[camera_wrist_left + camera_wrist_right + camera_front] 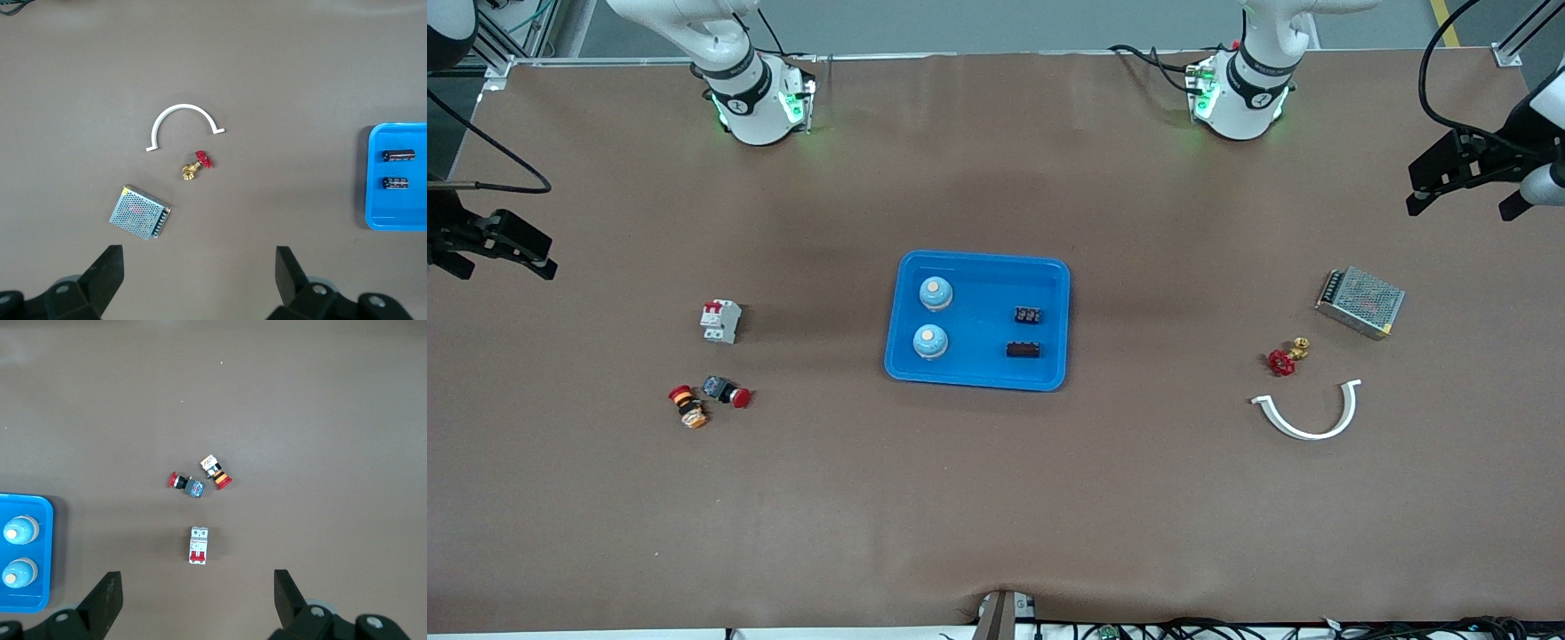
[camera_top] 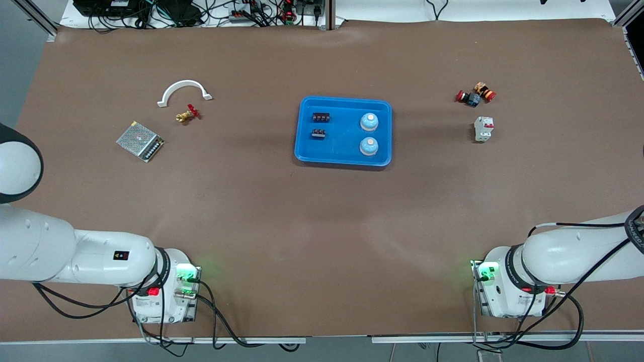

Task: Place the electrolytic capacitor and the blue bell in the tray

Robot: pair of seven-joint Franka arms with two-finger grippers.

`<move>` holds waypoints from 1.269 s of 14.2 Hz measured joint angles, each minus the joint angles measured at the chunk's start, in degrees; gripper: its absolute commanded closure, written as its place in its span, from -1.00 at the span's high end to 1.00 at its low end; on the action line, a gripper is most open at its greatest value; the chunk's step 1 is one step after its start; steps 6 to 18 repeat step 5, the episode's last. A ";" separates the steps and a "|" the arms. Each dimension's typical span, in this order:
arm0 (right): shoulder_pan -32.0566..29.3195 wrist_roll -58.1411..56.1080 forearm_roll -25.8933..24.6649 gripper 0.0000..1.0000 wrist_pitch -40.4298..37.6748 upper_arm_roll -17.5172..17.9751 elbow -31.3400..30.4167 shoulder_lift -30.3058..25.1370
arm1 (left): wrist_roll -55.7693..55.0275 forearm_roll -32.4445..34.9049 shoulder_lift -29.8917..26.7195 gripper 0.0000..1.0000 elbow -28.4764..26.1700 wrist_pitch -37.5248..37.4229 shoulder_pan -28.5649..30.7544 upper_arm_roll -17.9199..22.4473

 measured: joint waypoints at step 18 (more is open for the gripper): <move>0.00 0.00 0.00 1.00 -0.03 0.00 -0.04 0.00 | 0.00 -3.12 0.00 1.00 -0.99 -1.07 0.00 0.41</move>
